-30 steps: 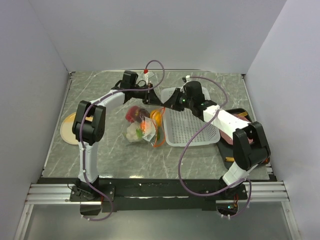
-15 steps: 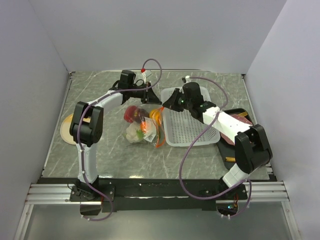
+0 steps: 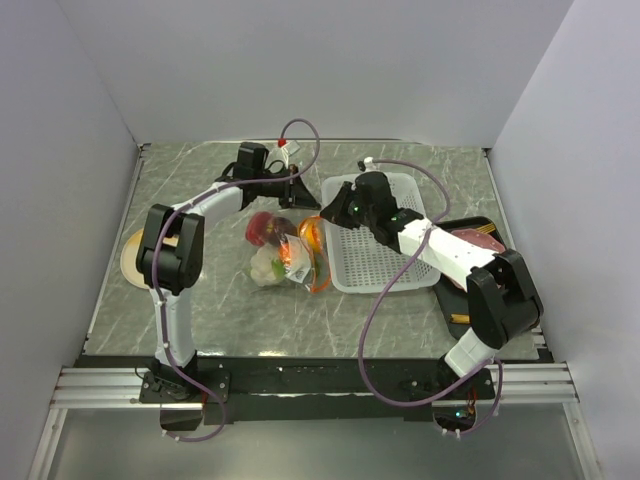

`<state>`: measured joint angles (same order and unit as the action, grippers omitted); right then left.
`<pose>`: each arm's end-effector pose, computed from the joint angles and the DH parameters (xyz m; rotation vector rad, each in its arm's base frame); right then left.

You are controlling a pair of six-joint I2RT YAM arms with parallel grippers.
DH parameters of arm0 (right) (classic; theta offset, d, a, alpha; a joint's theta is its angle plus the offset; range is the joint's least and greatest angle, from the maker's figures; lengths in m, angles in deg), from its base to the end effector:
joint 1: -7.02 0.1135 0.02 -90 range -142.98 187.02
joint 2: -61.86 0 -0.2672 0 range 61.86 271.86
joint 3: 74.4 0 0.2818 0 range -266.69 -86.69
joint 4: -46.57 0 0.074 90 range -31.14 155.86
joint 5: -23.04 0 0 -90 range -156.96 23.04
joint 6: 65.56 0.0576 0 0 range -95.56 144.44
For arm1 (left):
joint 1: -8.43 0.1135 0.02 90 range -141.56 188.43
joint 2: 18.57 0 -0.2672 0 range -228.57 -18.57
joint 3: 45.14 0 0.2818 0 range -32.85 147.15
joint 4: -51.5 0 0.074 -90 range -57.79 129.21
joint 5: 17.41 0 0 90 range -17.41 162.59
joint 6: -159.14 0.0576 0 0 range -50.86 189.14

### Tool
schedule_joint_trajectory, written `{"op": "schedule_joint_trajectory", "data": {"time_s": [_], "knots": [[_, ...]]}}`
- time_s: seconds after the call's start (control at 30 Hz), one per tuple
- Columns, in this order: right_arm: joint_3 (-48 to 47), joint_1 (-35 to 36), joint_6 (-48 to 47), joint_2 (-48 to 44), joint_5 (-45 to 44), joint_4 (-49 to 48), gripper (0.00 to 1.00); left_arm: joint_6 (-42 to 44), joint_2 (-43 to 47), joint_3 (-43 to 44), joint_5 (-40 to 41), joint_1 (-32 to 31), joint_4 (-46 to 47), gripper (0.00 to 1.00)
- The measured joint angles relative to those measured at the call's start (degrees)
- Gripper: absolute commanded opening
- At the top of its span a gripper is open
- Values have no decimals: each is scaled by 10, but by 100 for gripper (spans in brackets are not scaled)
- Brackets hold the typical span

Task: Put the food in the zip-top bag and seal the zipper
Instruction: Zip the zipper food storage bag at the center of the board.

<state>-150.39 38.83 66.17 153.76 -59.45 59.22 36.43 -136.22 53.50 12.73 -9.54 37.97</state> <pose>0.3487 0.2252 0.2406 0.1045 2.1953 0.8966 0.4576 -0.2008 0.2030 0.3947 2.2055 -1.6131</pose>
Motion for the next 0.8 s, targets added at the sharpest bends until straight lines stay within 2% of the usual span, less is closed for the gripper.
{"op": "schedule_joint_trajectory", "data": {"time_s": [0.2, 0.8], "knots": [[-2, -2, -3, -1, -7, 13, 16, 1, 4, -12, -17, 2, 23, 1], [-40, -49, -85, 11, 123, 73, 17, 23, 4, -4, -77, 24, 76, 37]]}}
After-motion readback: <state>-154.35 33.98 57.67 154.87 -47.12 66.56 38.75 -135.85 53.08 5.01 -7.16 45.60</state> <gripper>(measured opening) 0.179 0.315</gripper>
